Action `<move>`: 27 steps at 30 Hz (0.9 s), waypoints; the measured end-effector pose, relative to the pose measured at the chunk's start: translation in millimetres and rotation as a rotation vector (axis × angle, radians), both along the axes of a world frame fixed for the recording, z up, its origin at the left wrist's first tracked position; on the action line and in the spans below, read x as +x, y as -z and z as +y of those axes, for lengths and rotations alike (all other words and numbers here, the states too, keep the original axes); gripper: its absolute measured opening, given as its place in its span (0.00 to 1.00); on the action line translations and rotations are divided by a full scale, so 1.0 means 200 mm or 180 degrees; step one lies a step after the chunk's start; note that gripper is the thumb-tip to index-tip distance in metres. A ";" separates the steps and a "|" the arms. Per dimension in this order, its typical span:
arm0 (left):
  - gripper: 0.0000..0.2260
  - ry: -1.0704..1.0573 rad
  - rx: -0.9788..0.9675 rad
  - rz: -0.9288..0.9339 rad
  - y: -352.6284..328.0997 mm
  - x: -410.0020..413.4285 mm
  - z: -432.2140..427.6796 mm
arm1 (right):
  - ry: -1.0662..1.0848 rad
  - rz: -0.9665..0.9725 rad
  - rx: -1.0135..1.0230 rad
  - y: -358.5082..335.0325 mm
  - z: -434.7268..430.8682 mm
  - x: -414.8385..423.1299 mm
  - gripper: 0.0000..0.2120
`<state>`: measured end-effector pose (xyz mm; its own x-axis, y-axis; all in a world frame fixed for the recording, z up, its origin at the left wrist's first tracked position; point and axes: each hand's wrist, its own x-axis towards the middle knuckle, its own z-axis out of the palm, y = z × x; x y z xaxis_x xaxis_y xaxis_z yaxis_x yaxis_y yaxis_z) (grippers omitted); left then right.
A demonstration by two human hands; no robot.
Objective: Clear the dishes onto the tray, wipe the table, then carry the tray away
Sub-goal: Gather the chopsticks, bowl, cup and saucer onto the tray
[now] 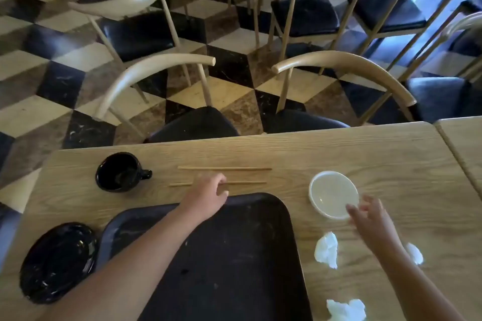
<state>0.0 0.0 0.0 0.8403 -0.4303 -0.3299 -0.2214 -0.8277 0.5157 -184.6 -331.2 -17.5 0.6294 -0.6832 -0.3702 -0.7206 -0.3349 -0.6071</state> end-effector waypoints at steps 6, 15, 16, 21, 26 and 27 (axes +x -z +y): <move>0.16 0.0540 0.0488 -0.0961 0.12 0.19 -0.13 | 0.0078 0.0060 0.0282 0.05 -0.03 0.14 0.17; 0.08 0.0805 0.0524 -0.1050 0.20 0.30 -0.20 | 0.0112 -0.0038 0.0402 0.16 -0.09 0.14 0.09; 0.07 0.0813 0.0524 -0.1066 0.21 0.31 -0.20 | 0.0123 -0.0057 0.0451 0.17 -0.09 0.14 0.10; 0.03 0.0981 0.0525 -0.1231 0.22 0.33 -0.21 | 0.0152 -0.0311 0.0677 0.19 -0.07 0.14 0.12; 0.05 0.1155 0.0608 -0.1384 0.26 0.33 -0.21 | 0.0248 -0.0647 0.1029 0.18 -0.02 0.18 0.13; 0.06 0.1166 0.0599 -0.1418 0.27 0.33 -0.21 | 0.0289 -0.0700 0.1100 0.18 -0.01 0.18 0.13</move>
